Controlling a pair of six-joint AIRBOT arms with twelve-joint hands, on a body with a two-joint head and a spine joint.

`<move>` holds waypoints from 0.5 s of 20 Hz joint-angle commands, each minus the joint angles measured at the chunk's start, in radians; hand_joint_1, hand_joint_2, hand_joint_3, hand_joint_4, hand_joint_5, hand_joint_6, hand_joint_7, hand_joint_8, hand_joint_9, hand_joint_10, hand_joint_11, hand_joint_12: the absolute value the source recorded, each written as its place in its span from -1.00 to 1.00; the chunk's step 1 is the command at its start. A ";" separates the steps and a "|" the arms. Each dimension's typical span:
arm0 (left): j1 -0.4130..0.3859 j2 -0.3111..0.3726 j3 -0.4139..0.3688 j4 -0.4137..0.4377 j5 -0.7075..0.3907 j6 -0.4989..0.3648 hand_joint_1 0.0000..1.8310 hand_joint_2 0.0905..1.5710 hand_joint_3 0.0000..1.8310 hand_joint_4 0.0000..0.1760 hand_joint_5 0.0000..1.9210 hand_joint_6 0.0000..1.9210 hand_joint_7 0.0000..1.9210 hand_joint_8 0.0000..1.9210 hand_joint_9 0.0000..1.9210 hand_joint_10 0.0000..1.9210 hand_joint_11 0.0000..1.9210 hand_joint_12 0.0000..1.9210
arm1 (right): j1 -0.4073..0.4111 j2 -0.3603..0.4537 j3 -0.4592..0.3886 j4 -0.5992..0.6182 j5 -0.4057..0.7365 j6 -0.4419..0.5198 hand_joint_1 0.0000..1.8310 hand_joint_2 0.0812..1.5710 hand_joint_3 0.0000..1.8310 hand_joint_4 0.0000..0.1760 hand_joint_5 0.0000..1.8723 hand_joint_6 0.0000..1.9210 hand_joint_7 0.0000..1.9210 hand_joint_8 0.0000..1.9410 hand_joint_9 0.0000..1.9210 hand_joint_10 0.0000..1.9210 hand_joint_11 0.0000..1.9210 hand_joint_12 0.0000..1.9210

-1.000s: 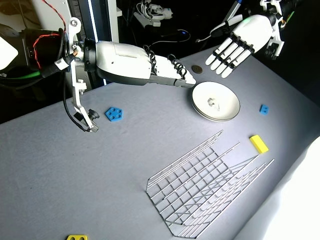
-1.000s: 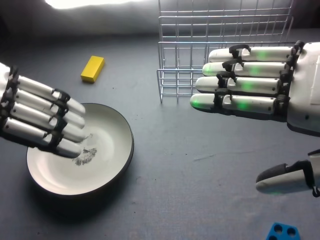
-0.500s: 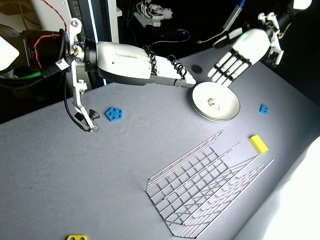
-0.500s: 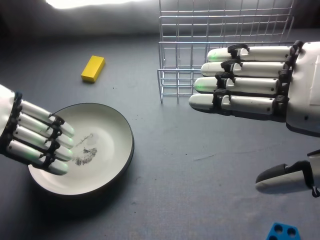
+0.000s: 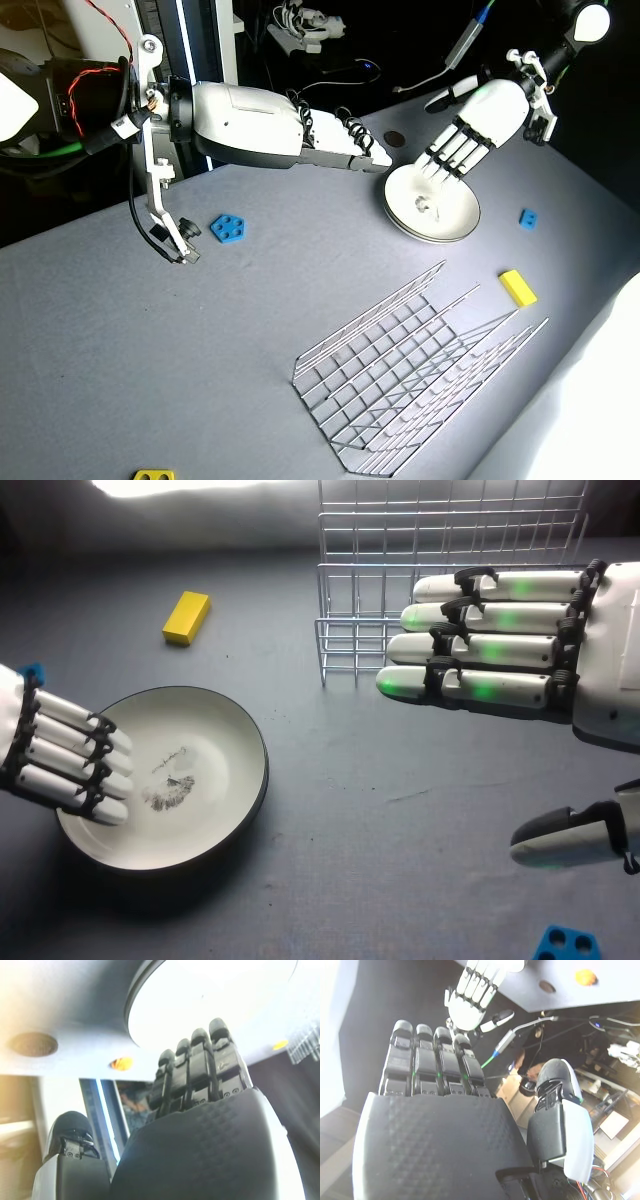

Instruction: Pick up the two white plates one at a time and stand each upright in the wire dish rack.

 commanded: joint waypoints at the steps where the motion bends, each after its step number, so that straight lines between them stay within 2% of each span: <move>1: 0.001 -0.003 0.010 -0.067 -0.040 0.002 -1.00 0.32 -1.00 -1.00 -0.92 -1.00 -0.92 -1.00 -0.91 -1.00 -1.00 -0.77 | 0.005 0.001 -0.005 0.036 0.110 0.001 -0.97 0.37 -1.00 -1.00 -1.00 -1.00 -1.00 -1.00 -0.99 -1.00 -0.98 -0.99; 4: 0.015 -0.007 0.013 -0.067 -0.025 0.013 -1.00 0.33 -1.00 -1.00 -0.90 -1.00 -0.89 -1.00 -0.89 -1.00 -1.00 -0.71 | -0.004 -0.013 -0.004 0.037 0.110 -0.015 -0.93 0.36 -1.00 -1.00 -1.00 -1.00 -1.00 -1.00 -1.00 -1.00 -1.00 -1.00; 8: 0.030 -0.013 0.016 -0.070 -0.002 0.030 -1.00 0.32 -1.00 -1.00 -0.93 -1.00 -0.91 -1.00 -0.91 -1.00 -1.00 -0.79 | -0.016 -0.045 -0.003 0.090 0.110 -0.098 -0.94 0.36 -1.00 -1.00 -1.00 -1.00 -1.00 -1.00 -1.00 -1.00 -1.00 -1.00; 9: 0.036 -0.016 0.021 -0.074 0.001 0.030 -1.00 0.32 -1.00 -1.00 -0.93 -1.00 -0.92 -1.00 -0.92 -1.00 -1.00 -0.78 | -0.016 -0.061 0.003 0.096 0.116 -0.102 -0.83 0.31 -1.00 -1.00 -0.99 -1.00 -0.99 -1.00 -1.00 -1.00 -1.00 -1.00; 10: 0.039 -0.017 0.023 -0.077 0.003 0.032 -1.00 0.32 -1.00 -1.00 -0.93 -1.00 -0.92 -1.00 -0.92 -1.00 -1.00 -0.78 | -0.017 -0.071 0.010 0.096 0.122 -0.102 -0.83 0.31 -1.00 -1.00 -0.99 -1.00 -0.99 -1.00 -1.00 -1.00 -1.00 -1.00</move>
